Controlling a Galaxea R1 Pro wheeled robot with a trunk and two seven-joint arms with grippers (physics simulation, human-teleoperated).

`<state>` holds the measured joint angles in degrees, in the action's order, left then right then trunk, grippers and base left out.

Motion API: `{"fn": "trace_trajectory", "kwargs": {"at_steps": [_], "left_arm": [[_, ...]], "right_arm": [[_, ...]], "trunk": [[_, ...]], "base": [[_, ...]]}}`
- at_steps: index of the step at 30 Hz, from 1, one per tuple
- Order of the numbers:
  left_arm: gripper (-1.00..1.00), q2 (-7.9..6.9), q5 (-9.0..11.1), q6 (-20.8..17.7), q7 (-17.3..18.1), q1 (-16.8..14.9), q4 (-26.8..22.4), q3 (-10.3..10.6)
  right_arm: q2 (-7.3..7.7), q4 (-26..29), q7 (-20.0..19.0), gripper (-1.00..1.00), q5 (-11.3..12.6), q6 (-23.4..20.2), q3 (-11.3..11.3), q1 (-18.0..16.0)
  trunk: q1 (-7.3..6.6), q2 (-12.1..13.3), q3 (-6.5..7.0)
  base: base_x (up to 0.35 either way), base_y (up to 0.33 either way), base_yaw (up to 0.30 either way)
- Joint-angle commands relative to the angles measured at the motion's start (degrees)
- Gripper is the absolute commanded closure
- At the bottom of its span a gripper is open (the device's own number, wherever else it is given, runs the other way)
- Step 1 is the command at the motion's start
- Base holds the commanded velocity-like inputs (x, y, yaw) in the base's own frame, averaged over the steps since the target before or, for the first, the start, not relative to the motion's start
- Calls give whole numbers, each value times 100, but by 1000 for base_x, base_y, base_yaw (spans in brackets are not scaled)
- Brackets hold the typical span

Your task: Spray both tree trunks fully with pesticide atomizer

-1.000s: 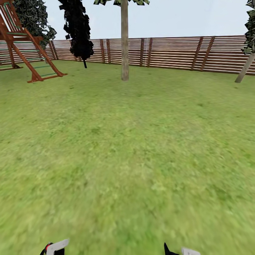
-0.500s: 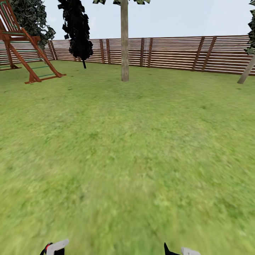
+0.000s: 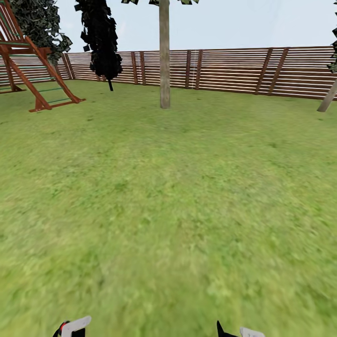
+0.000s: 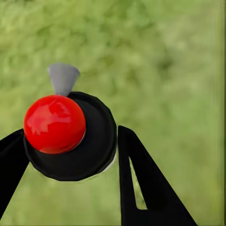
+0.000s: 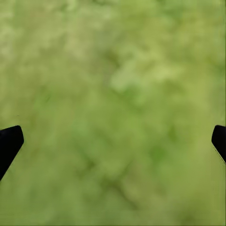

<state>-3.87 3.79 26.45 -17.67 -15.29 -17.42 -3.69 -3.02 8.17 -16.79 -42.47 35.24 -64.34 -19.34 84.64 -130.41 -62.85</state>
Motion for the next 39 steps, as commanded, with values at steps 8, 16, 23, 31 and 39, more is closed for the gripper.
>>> {"fn": "trace_trajectory", "kwargs": {"at_steps": [8, 16, 23, 31, 39], "left_arm": [[100, 0, -1, 1, 0, 0, 2, 0], [100, -3, -1, 1, 0, 0, 2, 0], [100, 0, -1, 1, 0, 0, 0, 0], [100, -2, -1, 1, 0, 0, -2, 0], [100, -1, -1, 1, 0, 0, -1, 0]], "right_arm": [[0, 0, 0, -100, 1, 0, 0, 0], [-3, 0, 0, -100, 2, 0, 0, 0], [-1, 0, 0, -100, 1, 0, 0, 0], [0, 0, 0, -100, 1, 0, 0, 0], [0, 0, 0, -100, 1, 0, 0, 0]], "trunk": [[0, 0, 0], [0, 0, 0], [0, 0, 0], [0, 0, 0], [0, 0, 0]], "base": [[339, 0, 0], [339, 0, 0], [339, 0, 0], [339, 0, 0], [339, 0, 0]]}}
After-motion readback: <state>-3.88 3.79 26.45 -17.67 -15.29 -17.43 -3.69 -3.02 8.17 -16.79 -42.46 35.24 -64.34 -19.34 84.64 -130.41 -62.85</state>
